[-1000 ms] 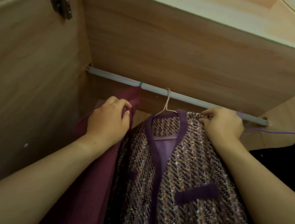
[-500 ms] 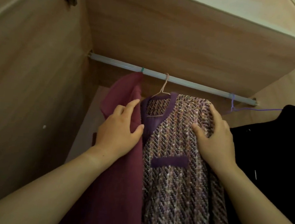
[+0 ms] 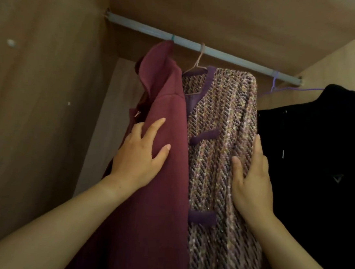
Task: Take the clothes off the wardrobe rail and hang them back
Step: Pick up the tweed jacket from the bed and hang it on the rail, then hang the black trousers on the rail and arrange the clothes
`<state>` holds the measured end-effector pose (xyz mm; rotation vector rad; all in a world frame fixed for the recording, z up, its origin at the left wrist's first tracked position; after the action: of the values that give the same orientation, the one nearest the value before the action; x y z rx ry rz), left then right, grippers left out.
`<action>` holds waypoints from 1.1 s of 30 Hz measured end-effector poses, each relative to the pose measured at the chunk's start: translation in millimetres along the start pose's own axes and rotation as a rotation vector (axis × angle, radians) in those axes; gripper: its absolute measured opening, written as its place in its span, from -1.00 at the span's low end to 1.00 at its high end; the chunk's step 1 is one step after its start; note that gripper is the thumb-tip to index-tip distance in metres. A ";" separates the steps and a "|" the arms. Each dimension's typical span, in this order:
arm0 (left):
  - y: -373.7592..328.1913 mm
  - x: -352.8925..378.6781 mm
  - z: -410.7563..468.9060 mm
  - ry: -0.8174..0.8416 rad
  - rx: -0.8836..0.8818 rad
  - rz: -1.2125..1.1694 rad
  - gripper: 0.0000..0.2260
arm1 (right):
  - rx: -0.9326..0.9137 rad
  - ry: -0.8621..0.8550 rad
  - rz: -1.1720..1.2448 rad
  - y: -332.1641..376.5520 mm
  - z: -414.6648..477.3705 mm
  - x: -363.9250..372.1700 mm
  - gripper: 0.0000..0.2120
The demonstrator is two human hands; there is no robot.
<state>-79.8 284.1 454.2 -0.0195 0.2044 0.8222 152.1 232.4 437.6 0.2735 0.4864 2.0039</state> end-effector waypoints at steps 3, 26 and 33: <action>-18.6 -4.0 -24.4 0.053 -0.042 0.003 -0.45 | 0.029 0.078 0.013 -15.0 -28.6 -15.8 -0.39; -491.0 -81.0 -341.4 0.811 0.427 -0.590 -0.40 | 0.452 0.399 -0.957 -46.3 -378.9 -537.9 -0.32; -679.3 -111.7 -412.1 0.852 0.652 -0.982 -0.49 | 0.768 0.283 -1.180 -32.5 -475.7 -713.2 -0.39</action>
<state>270.1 -299.6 29.2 0.1381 1.1560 -0.3067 320.6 -491.7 9.4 0.1016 1.2415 0.6428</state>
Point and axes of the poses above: each hand's wrist, its own z-axis towards the middle knuckle, its own x-axis out of the palm, y = z × x, the point moved 3 cm from there along z, towards the middle knuckle, and after that the axes turned 14 degrees about x, right-handed, at the moved point
